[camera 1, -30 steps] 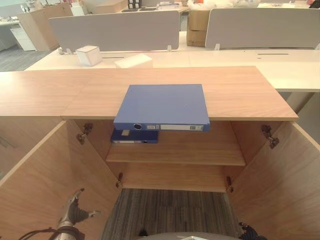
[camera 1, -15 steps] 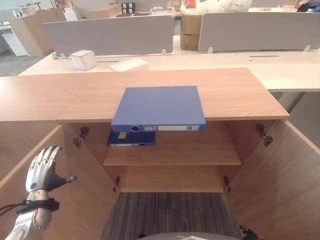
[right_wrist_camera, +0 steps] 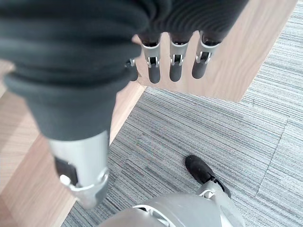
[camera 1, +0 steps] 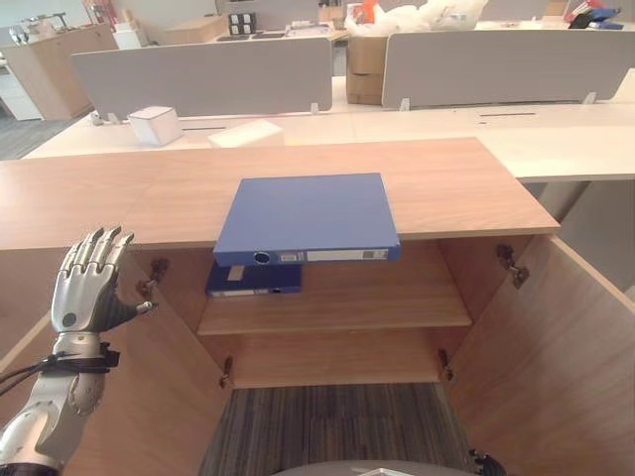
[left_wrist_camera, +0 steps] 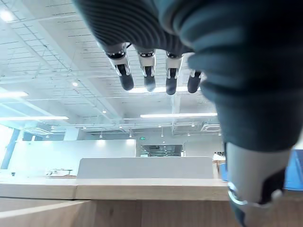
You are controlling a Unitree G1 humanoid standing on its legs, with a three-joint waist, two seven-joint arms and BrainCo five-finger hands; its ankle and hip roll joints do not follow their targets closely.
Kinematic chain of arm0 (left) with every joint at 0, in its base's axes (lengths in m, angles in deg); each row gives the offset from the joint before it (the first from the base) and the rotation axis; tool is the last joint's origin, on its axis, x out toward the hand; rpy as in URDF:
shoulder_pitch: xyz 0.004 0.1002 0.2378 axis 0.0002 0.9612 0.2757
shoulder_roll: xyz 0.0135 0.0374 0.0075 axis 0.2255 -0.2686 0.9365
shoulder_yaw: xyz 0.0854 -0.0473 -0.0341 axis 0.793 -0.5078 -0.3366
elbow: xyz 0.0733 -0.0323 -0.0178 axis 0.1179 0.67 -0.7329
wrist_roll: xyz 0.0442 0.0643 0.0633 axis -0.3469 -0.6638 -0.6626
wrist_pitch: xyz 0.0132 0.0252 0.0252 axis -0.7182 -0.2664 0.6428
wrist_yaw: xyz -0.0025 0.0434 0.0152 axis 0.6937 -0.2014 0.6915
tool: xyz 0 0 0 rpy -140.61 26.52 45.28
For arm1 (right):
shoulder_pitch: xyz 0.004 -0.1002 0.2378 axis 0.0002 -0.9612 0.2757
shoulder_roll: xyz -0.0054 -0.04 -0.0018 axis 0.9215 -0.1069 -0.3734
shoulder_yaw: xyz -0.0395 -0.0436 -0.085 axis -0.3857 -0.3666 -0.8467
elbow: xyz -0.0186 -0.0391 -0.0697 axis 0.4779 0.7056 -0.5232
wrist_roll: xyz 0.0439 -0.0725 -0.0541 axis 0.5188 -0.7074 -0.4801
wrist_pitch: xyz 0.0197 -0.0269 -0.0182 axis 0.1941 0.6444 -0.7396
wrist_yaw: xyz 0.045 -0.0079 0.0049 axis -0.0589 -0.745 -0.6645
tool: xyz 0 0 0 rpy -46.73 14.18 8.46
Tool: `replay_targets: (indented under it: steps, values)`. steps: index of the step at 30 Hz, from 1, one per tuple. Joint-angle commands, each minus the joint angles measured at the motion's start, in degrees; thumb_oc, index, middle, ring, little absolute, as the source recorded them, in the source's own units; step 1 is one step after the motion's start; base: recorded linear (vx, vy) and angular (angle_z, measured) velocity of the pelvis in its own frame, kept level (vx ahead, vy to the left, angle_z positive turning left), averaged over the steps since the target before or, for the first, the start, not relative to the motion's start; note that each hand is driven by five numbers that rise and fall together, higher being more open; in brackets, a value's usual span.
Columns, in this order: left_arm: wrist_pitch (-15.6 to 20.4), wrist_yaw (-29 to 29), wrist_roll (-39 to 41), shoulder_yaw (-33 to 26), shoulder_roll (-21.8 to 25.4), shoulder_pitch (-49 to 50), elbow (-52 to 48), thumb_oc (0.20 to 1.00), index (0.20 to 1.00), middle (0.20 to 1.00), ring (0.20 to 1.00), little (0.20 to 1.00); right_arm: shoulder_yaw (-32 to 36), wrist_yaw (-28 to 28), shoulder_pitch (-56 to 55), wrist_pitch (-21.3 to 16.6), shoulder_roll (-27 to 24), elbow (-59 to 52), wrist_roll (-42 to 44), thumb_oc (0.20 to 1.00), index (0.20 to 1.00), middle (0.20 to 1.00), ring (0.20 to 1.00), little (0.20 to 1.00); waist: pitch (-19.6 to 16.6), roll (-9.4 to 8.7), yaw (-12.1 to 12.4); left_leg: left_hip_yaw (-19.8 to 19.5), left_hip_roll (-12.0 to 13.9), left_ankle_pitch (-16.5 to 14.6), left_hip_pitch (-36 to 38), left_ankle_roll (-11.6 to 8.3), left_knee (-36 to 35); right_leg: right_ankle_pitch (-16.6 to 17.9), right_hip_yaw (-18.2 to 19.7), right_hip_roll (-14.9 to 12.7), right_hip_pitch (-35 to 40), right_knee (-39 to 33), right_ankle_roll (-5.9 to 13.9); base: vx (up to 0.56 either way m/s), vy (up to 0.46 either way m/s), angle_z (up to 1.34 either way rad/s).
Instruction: Put the empty folder in the office cabinet
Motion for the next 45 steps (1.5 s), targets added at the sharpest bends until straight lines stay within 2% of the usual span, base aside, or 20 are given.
replay_targets:
  steps: [1, 3, 7, 16, 27, 38, 45]
  values:
    - [0.6, -2.3, -1.4, 0.6, 5.6, -5.5, -0.7, 1.0, 1.0, 1.0, 1.0, 1.0, -2.1, 1.0, 4.5, -2.0, 0.7, 2.3, -0.1, 1.0, 1.0, 1.0, 1.0, 1.0, 0.3, -1.13, -0.9, -0.9, 0.7, -5.3, 2.1, -2.4, 0.0, 1.3, 0.6, -4.2, -1.1, 0.8, 2.72, 0.01, -0.001, -0.09]
    - [0.6, -2.3, -1.5, 0.6, 5.6, -5.6, -0.6, 1.0, 1.0, 1.0, 1.0, 1.0, -2.0, 1.0, 4.5, -2.0, 0.7, 2.3, -0.1, 1.0, 1.0, 1.0, 1.0, 1.0, 0.3, -1.13, -0.9, -0.9, 0.7, -5.3, 2.1, -2.4, 0.0, 1.3, 0.6, -4.2, -1.1, 0.8, 2.72, 0.01, 0.0, -0.08]
    - [0.9, -2.0, -1.9, 5.0, 5.4, -9.0, -0.4, 1.0, 1.0, 1.0, 1.0, 1.0, -2.5, 1.4, 4.4, -2.2, 0.8, 2.1, 0.3, 1.0, 1.0, 1.0, 1.0, 1.0, 0.1, -1.23, -2.0, -0.3, 0.8, -5.6, 2.6, -2.38, 0.0, 1.4, 1.3, -4.0, -1.2, 0.8, 2.77, 0.02, -0.006, -0.09]
    - [1.0, -1.6, -1.0, 10.6, 3.7, -13.5, 1.5, 1.0, 1.0, 1.0, 1.0, 1.0, -2.1, 2.3, 4.1, -2.4, 0.7, 1.4, 1.2, 1.0, 1.0, 1.0, 1.0, 1.0, 0.0, -1.54, -3.5, 1.1, 0.9, -6.0, 3.3, -2.26, 0.0, 1.7, 2.9, -3.8, -1.9, 0.7, 2.9, 0.01, -0.007, -0.11]
    - [0.9, -1.2, -1.0, 15.8, 2.2, -17.4, 4.2, 1.0, 1.0, 1.0, 1.0, 1.0, -1.5, 2.9, 3.8, -2.4, 0.6, 1.4, 1.8, 1.0, 1.0, 1.0, 1.0, 1.0, -0.2, -1.54, -4.8, 2.4, 1.0, -6.4, 3.9, -2.26, 0.0, 1.9, 4.4, -3.6, -2.4, 0.7, 2.93, 0.01, -0.007, -0.09]
    - [0.0, -1.3, -2.0, 23.9, -0.8, -24.0, 8.1, 1.0, 1.0, 1.0, 1.0, 1.0, -1.4, 3.9, 3.3, -2.6, 0.3, 0.8, 2.5, 1.0, 1.0, 1.0, 1.0, 1.0, -0.3, -1.7, -7.1, 4.0, 1.2, -6.8, 4.6, -2.12, 0.0, 2.2, 6.3, -3.1, -3.3, 0.8, 2.99, 0.0, -0.006, -0.09]
    - [-2.2, -2.9, -4.0, 29.0, -2.6, -29.1, 14.9, 1.0, 1.0, 1.0, 1.0, 1.0, -2.0, 4.5, 3.6, -2.8, 0.2, 1.2, 2.8, 1.0, 1.0, 1.0, 1.0, 1.0, -0.6, -1.75, -8.2, 4.8, 1.2, -7.0, 5.0, -2.1, 0.0, 2.4, 7.0, -3.0, -3.5, 0.8, 3.09, 0.01, -0.003, -0.08]
